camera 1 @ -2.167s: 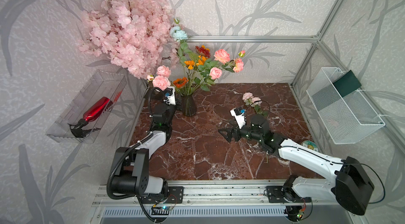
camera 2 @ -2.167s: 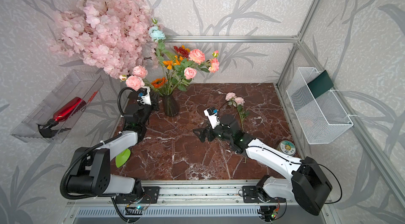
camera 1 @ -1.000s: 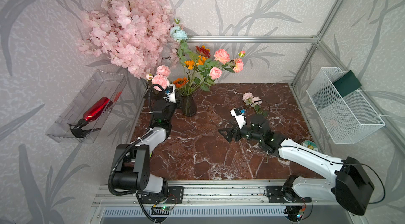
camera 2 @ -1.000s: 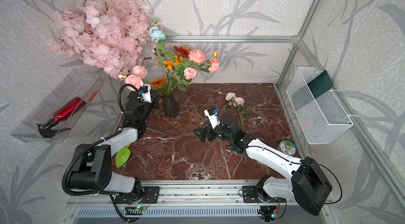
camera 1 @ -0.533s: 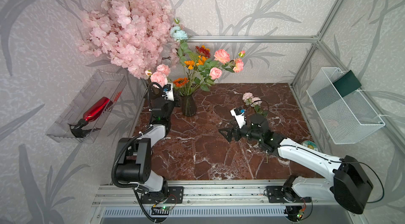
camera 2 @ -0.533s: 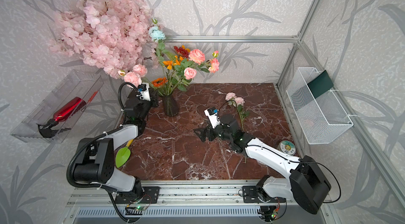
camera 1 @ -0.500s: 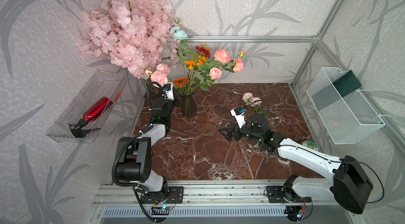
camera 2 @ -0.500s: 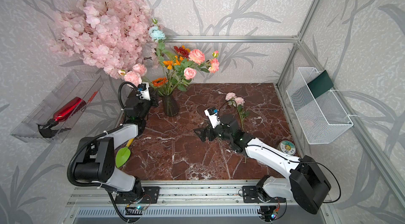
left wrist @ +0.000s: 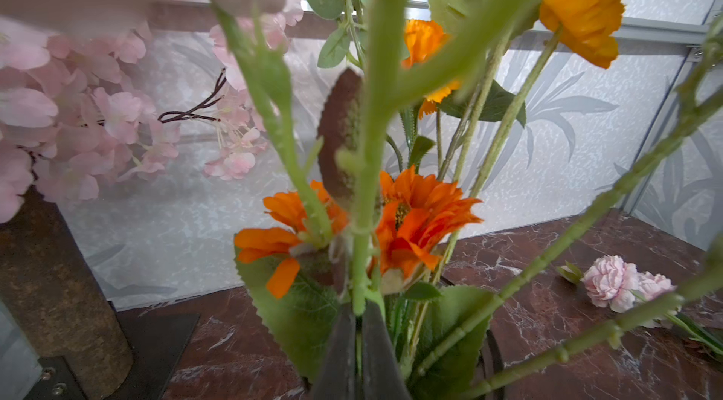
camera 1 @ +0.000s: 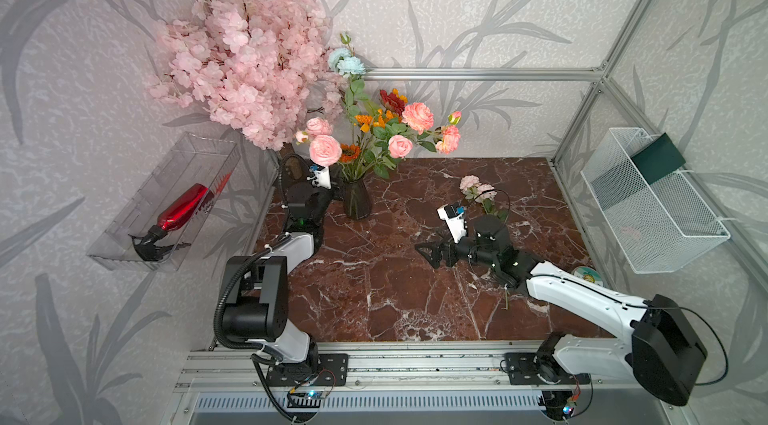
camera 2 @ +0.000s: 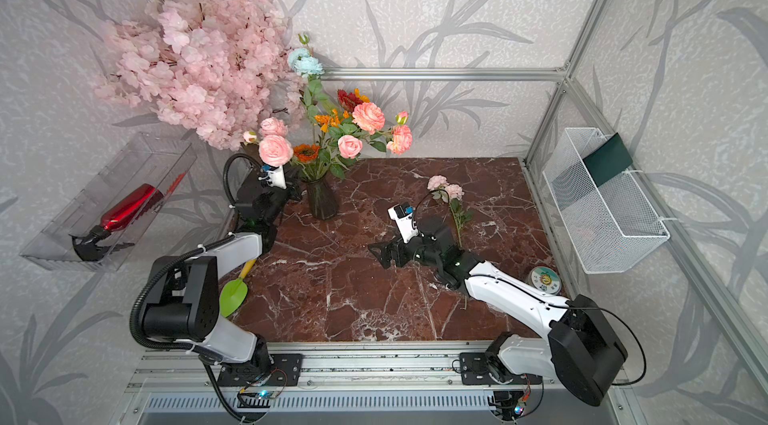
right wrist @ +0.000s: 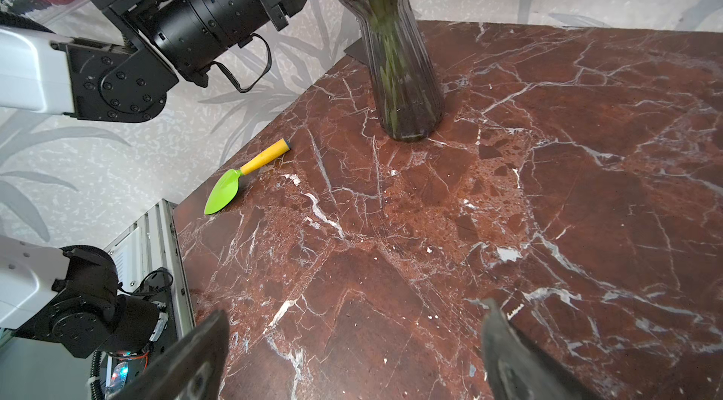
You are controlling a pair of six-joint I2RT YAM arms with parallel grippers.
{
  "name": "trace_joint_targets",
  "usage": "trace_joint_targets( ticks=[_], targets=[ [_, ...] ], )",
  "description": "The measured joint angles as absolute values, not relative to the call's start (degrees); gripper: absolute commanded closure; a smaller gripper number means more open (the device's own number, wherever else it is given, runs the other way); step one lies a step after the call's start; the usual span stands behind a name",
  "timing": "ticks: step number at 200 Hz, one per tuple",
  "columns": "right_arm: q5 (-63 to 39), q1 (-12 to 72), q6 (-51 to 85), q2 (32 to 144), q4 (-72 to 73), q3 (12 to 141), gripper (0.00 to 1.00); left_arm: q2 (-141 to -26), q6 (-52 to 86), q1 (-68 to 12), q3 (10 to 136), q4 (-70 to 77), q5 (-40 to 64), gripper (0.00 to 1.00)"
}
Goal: Pick out pink flowers from the vase
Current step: Pick up the flower from the vase, then place the flower at the center of the board.
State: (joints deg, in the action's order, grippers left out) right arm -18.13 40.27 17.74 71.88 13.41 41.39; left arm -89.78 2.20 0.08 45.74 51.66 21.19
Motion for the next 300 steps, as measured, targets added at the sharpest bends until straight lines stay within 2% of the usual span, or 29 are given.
trace_joint_targets(
  ticks=[63, 142, 233, 300],
  targets=[
    [-18.41, 40.23, 17.98, 71.07, 13.32, 41.39, 0.01, -84.36, 2.15, 0.08, 45.71, 48.93, 22.76, 1.00],
    [-18.59, 40.23, 18.41, 69.71, 10.70, 42.65, 0.01, -73.69, 2.31, 0.08, 47.11, 37.28, 22.50, 1.00],
    [-19.18, 42.28, 15.97, 69.71, 6.20, 53.43, 0.01, -61.21, 4.84, 0.08, 61.43, 20.16, 21.47, 1.00],
    [-20.10, 44.58, 14.92, 68.14, 3.22, 55.13, 0.00, -55.90, 7.81, 0.08, 74.00, 2.07, 23.81, 1.00]
  ],
)
